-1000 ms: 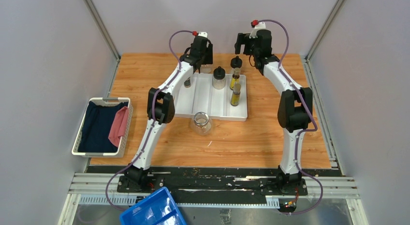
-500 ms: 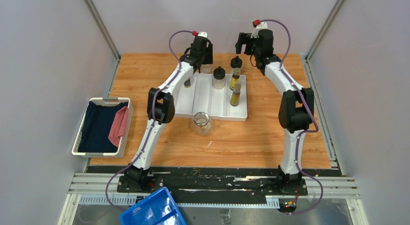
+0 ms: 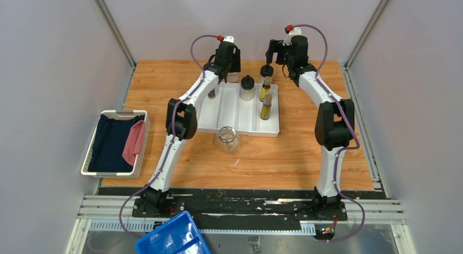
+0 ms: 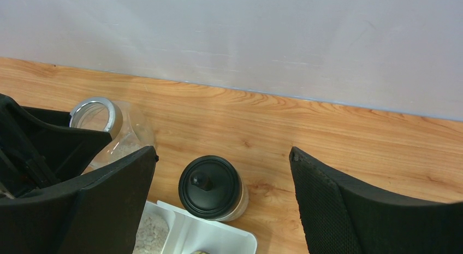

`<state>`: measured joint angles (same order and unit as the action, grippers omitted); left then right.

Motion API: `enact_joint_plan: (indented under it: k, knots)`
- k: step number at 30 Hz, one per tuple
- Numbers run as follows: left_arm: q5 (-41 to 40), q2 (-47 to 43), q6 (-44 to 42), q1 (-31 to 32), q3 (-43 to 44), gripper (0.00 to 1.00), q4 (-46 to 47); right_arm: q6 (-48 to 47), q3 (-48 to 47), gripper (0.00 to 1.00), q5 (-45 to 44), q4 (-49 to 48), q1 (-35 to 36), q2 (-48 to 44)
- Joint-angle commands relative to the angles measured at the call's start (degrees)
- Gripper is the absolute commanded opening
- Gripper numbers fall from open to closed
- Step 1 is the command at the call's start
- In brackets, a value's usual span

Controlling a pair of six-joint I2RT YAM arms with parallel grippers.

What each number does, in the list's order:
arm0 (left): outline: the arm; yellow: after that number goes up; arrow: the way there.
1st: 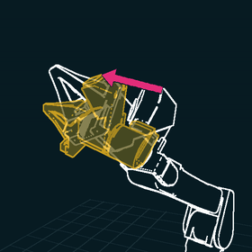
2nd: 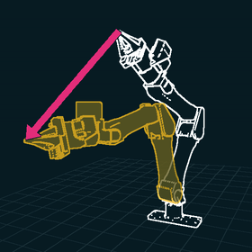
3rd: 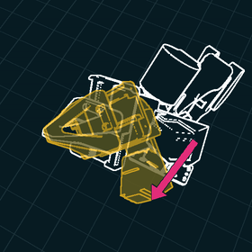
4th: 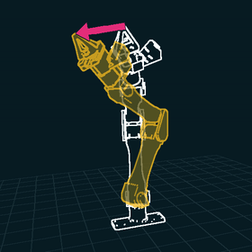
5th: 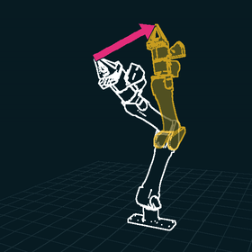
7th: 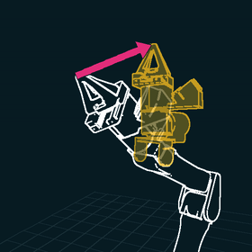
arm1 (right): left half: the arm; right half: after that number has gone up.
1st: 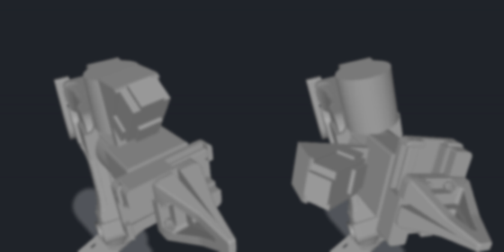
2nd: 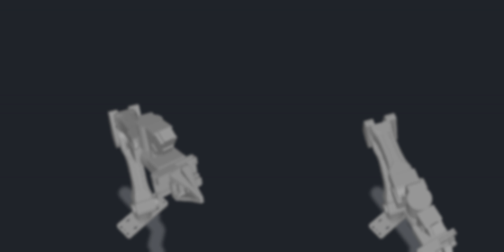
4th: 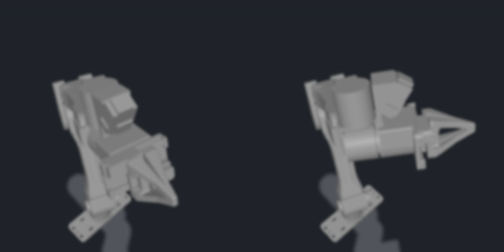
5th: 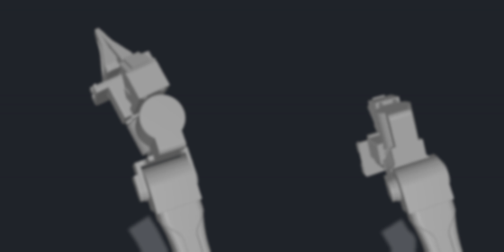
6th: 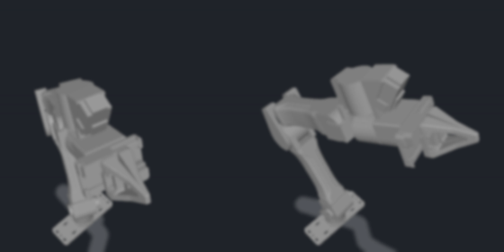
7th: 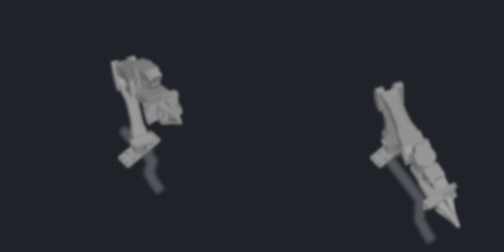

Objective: Organize the condiment bottles
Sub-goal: Pick up the bottle from the corner of the board.

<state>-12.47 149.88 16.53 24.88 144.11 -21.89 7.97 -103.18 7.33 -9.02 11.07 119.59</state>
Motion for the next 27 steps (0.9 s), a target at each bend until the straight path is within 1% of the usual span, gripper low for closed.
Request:
enact_joint_plan:
  k: [1, 9, 27]
  knots:
    - [-0.9, -2.9, -0.8, 0.5, -0.9, 0.00, -0.2, 0.6, 1.3, 0.95, -0.1, -1.4, -0.9, -3.5]
    - [-1.7, -4.3, -2.7, 0.6, -0.3, 0.00, 1.0, 0.6, 1.7, 0.96, -0.4, -1.9, -0.8, -4.2]
    - [-0.5, -6.8, -4.4, 0.6, -0.6, 0.00, 5.7, -0.2, 4.2, 0.96, -1.8, -3.0, -0.7, -7.1]
